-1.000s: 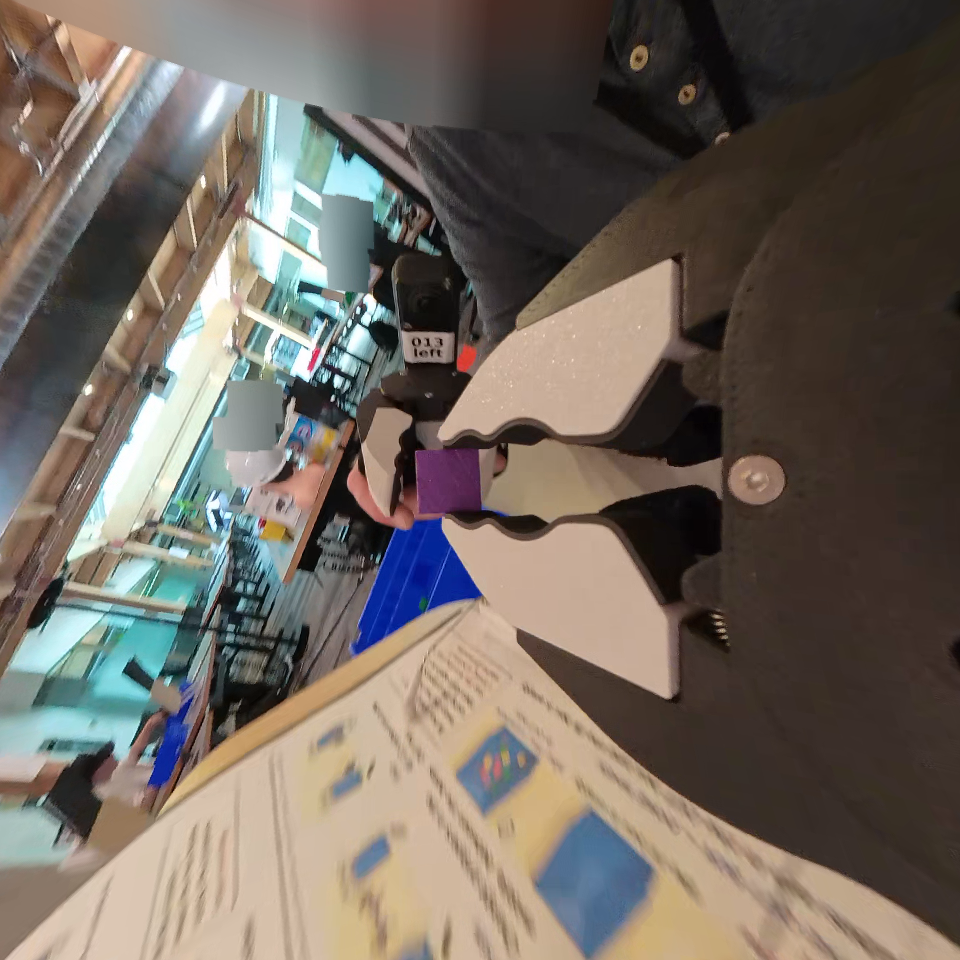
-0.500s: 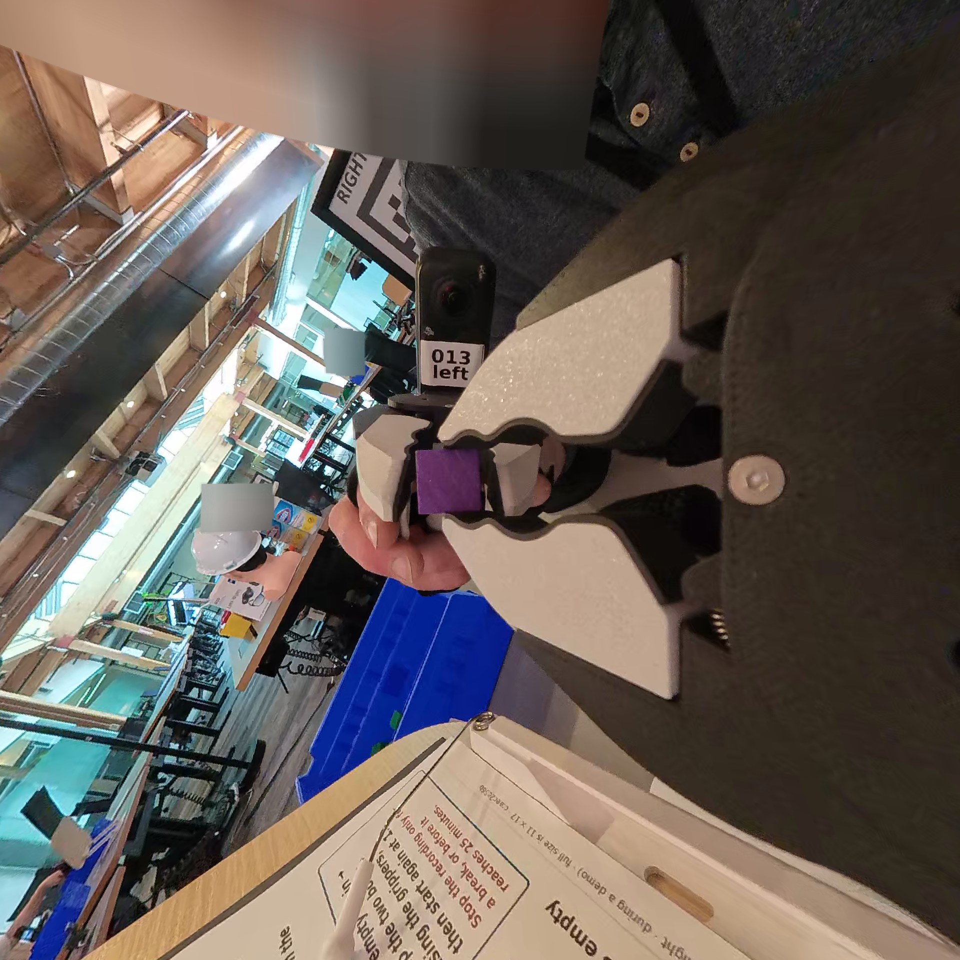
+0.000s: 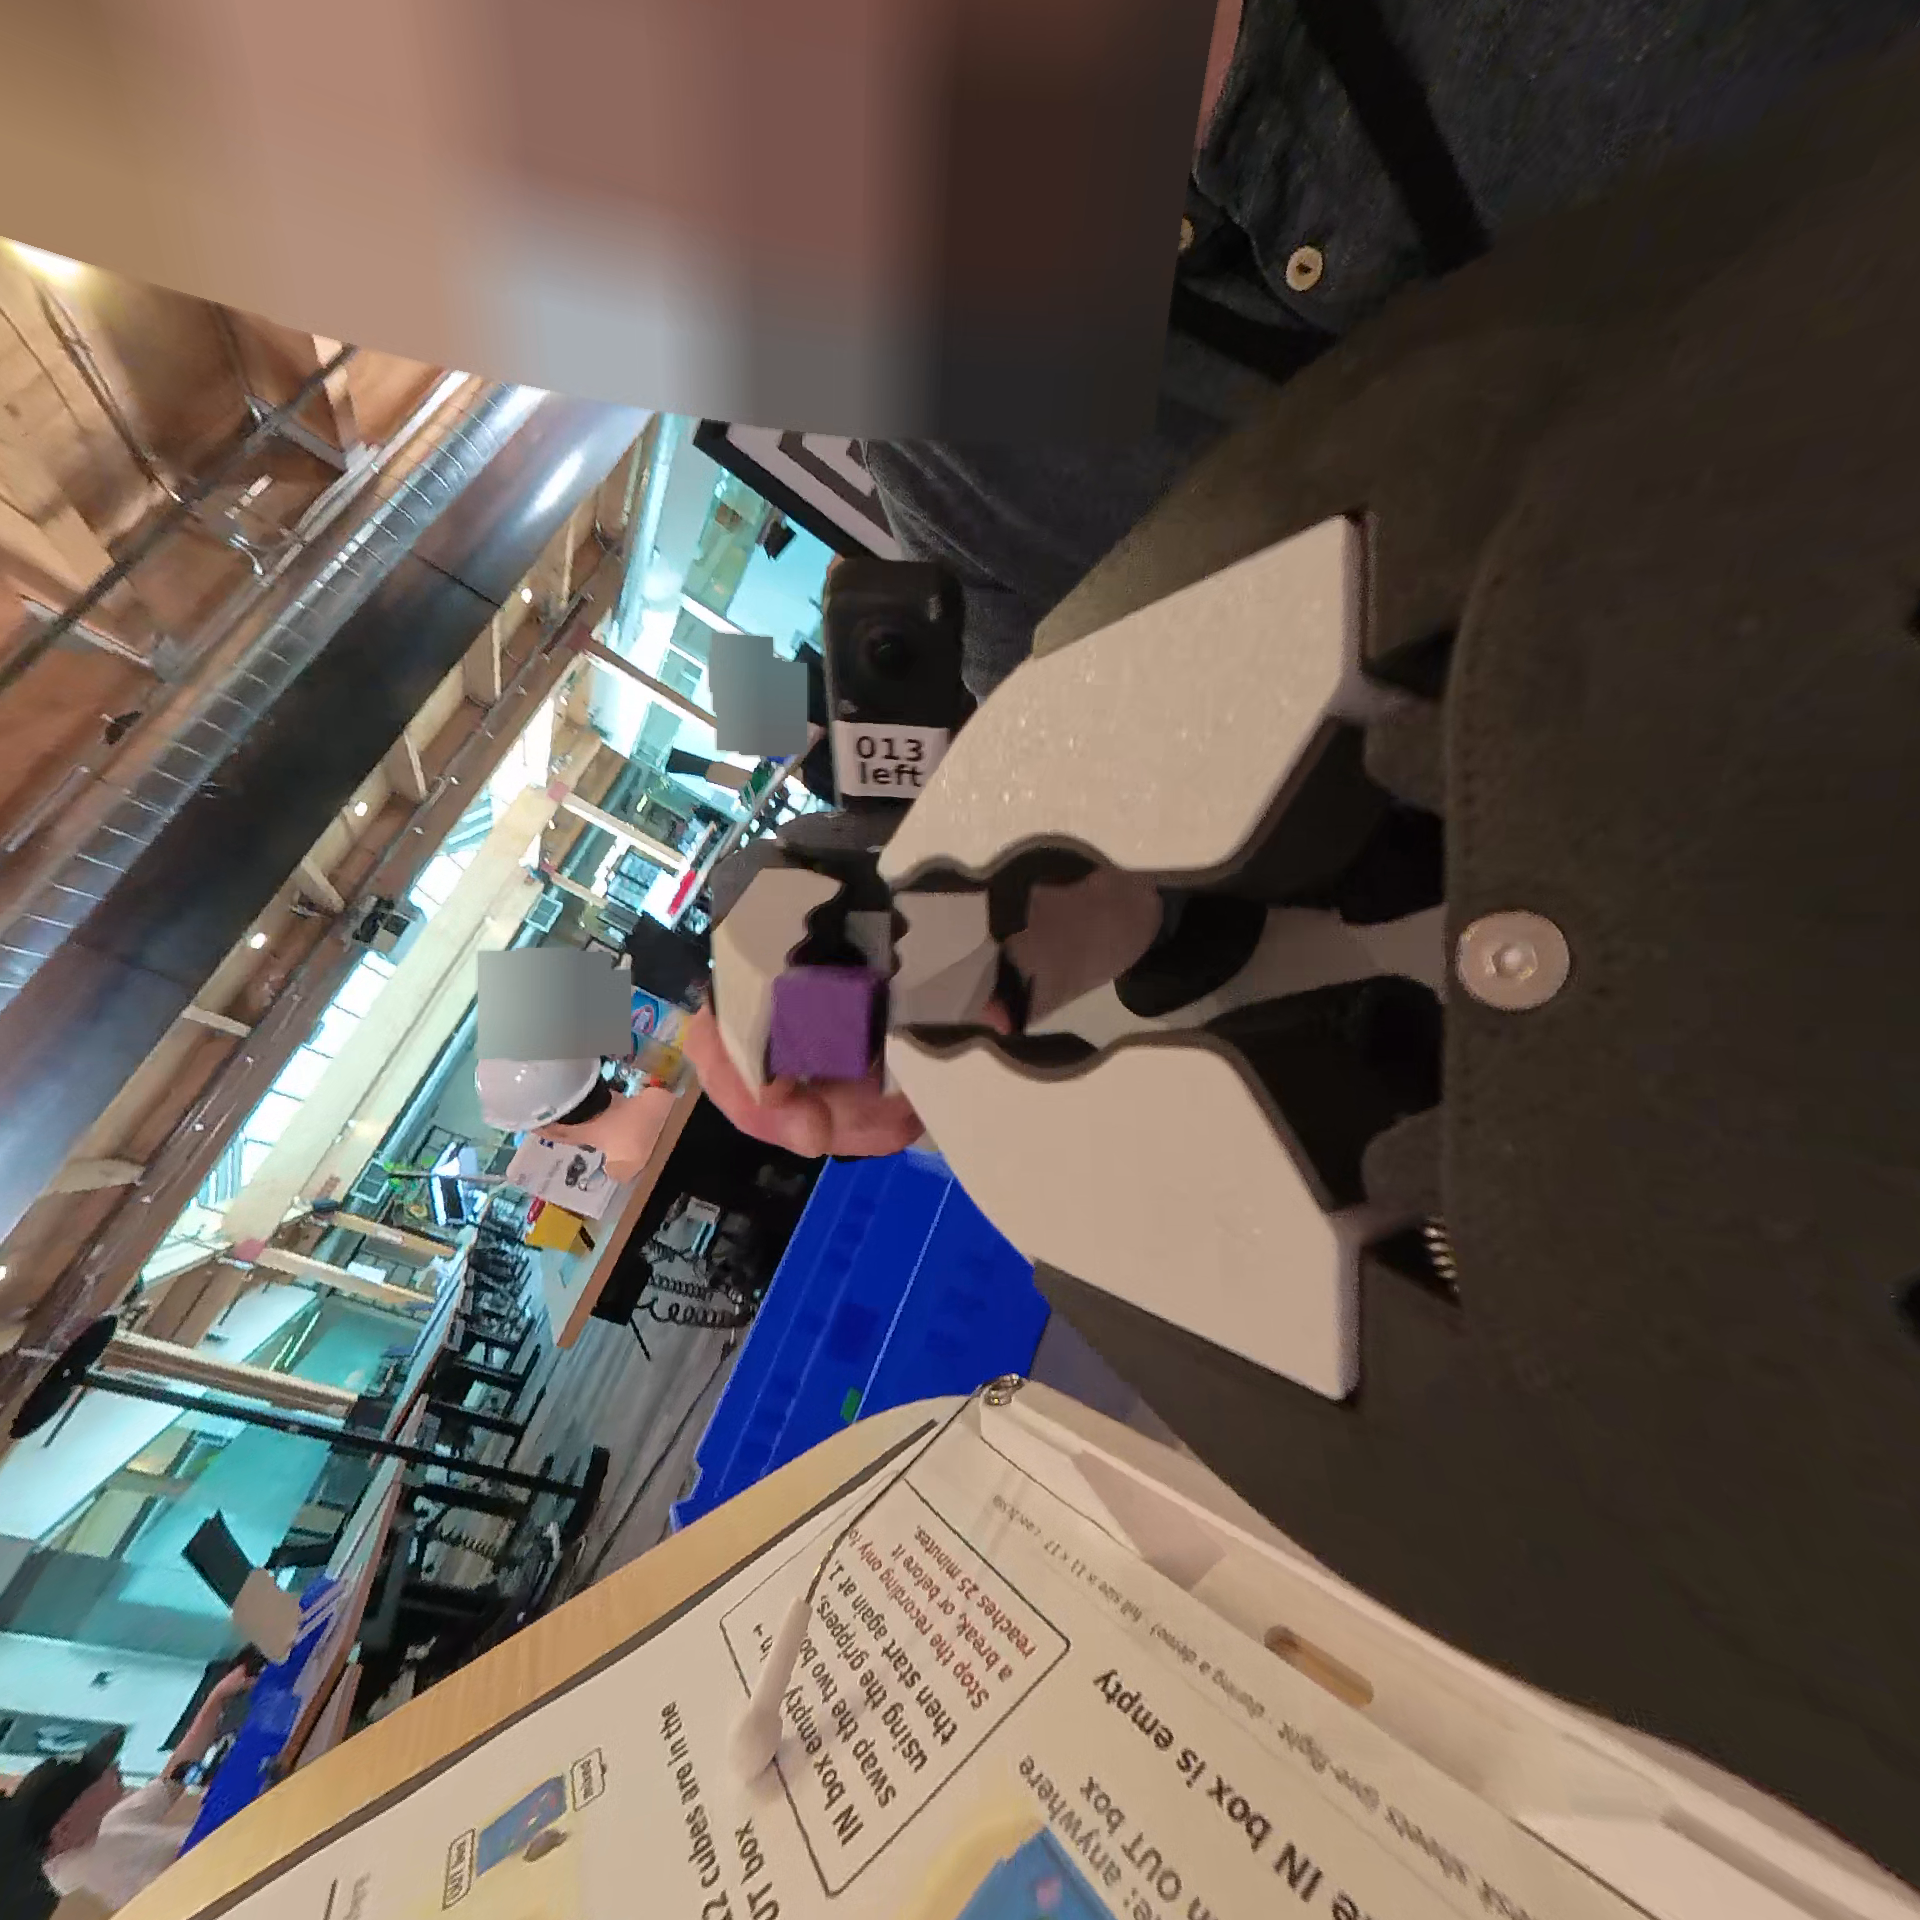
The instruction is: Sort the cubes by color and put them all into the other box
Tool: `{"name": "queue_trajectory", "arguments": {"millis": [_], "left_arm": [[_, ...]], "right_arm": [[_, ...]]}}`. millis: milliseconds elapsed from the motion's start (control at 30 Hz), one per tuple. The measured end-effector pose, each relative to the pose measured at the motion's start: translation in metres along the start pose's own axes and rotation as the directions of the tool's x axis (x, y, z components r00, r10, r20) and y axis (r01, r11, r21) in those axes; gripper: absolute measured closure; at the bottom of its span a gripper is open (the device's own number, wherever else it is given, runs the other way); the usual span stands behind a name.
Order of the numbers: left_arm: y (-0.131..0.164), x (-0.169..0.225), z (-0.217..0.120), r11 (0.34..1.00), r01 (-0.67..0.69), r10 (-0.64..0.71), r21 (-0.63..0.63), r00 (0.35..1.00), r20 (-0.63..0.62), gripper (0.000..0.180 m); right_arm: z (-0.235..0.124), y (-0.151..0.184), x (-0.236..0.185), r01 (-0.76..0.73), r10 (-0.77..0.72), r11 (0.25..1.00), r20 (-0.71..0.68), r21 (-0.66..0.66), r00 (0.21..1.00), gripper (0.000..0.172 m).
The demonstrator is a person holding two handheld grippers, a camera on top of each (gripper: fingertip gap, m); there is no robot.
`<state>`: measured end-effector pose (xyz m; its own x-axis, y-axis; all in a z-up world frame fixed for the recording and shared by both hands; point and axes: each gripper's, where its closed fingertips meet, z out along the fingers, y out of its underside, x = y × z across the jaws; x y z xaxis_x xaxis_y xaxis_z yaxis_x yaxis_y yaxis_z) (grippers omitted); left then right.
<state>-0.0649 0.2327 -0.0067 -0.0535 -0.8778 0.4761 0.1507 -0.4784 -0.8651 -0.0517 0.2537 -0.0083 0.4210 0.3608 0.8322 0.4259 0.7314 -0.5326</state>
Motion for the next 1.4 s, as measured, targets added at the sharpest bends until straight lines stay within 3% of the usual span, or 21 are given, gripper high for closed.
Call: {"name": "queue_trajectory", "arguments": {"millis": [67, 167, 267, 433, 500, 600, 667, 733, 867, 1033, 1200, 1300, 1400], "left_arm": [[-0.003, 0.004, -0.003, 0.999, -0.045, 0.046, -0.008, 0.999, 0.024, 0.178], [-0.006, 0.007, -0.007, 0.994, -0.103, 0.104, -0.030, 0.993, 0.062, 0.180], [-0.004, 0.008, -0.009, 0.990, -0.125, 0.129, -0.060, 0.989, 0.075, 0.180], [0.003, 0.006, -0.005, 0.985, -0.137, 0.146, -0.102, 0.986, 0.081, 0.180], [0.005, 0.004, -0.004, 0.984, -0.136, 0.146, -0.111, 0.986, 0.084, 0.180], [0.007, 0.002, -0.003, 0.985, -0.127, 0.137, -0.113, 0.987, 0.082, 0.180], [0.007, 0.001, -0.003, 0.985, -0.127, 0.137, -0.115, 0.987, 0.085, 0.180], [0.007, 0.001, -0.004, 0.985, -0.127, 0.138, -0.117, 0.987, 0.085, 0.180], [0.004, 0.001, -0.008, 0.985, -0.134, 0.144, -0.110, 0.985, 0.094, 0.180], [0.001, 0.001, -0.011, 0.983, -0.146, 0.158, -0.107, 0.982, 0.107, 0.180], [0.002, -0.001, -0.011, 0.983, -0.148, 0.161, -0.113, 0.980, 0.116, 0.180], [0.002, -0.002, -0.011, 0.983, -0.147, 0.160, -0.114, 0.980, 0.118, 0.180], [0.003, -0.003, -0.010, 0.982, -0.147, 0.161, -0.118, 0.980, 0.119, 0.180]], "right_arm": [[-0.005, 0.021, 0.014, 0.030, -0.028, 0.997, 0.030, -0.076, 0.999, 0.149], [-0.023, 0.069, 0.057, -0.002, 0.004, 0.970, 0.006, -0.243, 1.000, 0.149], [-0.064, 0.131, 0.097, -0.041, 0.049, 0.881, 0.005, -0.471, 0.999, 0.149], [-0.156, 0.225, 0.129, -0.120, 0.157, 0.602, -0.030, -0.790, 0.987, 0.148], [-0.183, 0.255, 0.108, -0.144, 0.294, 0.482, 0.004, -0.864, 0.956, 0.148], [-0.222, 0.296, 0.054, -0.056, 0.507, 0.272, 0.094, -0.961, 0.857, 0.148], [-0.237, 0.310, 0.015, 0.022, 0.640, 0.189, 0.140, -0.982, 0.756, 0.148], [-0.239, 0.319, -0.013, 0.064, 0.719, 0.162, 0.162, -0.985, 0.675, 0.148], [-0.243, 0.338, -0.044, 0.149, 0.772, 0.107, 0.176, -0.983, 0.611, 0.148], [-0.248, 0.343, -0.032, 0.114, 0.754, 0.088, 0.141, -0.990, 0.642, 0.148], [-0.272, 0.353, -0.008, 0.048, 0.717, -0.002, 0.032, -0.999, 0.696, 0.148], [-0.293, 0.363, 0.001, 0.031, 0.692, -0.103, -0.049, -0.994, 0.721, 0.148], [-0.301, 0.365, 0.002, 0.023, 0.689, -0.126, -0.070, -0.992, 0.721, 0.148]]}}
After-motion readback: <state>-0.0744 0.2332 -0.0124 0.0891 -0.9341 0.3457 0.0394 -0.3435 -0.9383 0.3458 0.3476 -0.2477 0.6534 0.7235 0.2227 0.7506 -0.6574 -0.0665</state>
